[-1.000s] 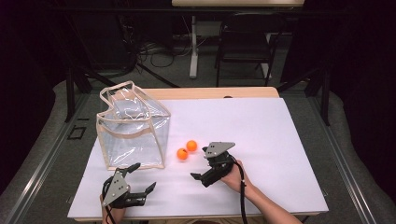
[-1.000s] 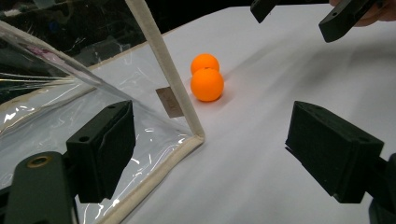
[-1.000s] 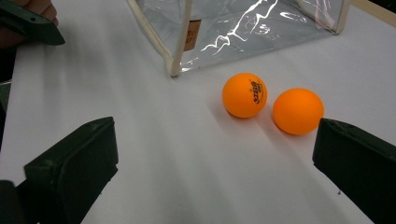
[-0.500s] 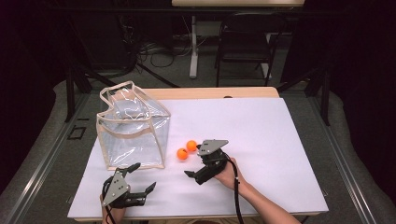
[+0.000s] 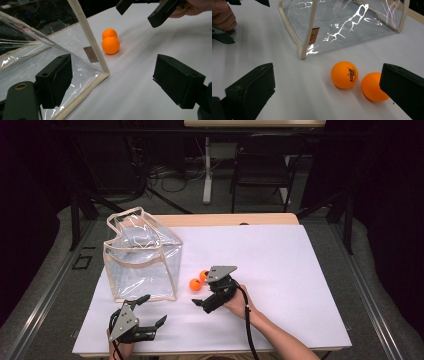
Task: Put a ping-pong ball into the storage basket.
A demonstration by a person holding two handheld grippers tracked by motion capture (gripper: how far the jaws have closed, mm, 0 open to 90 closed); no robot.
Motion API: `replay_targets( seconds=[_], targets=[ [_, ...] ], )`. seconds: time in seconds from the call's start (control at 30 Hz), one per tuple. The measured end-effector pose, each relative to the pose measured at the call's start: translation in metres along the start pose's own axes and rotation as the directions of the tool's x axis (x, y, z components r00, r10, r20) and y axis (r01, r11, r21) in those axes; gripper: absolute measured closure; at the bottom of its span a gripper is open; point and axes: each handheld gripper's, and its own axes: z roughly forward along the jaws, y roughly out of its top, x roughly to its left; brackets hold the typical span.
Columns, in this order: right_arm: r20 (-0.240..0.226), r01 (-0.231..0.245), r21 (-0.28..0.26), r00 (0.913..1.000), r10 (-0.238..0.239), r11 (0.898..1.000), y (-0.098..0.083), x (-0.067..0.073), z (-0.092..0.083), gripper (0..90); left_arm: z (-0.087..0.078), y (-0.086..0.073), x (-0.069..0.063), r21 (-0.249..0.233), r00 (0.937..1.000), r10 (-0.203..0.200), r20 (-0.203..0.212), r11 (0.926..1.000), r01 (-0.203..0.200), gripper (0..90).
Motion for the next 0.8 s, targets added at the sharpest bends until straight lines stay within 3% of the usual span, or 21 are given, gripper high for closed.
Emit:
replay_targets(
  seconds=[0.8],
  targets=[
    [0.004,0.004,0.016,1.0000,-0.004,1.000,0.003,-0.005,0.026,0.0,-0.001,0.000,0.001,0.000,1.0000,0.001,-0.001,1.0000,-0.001,15.7]
  ],
)
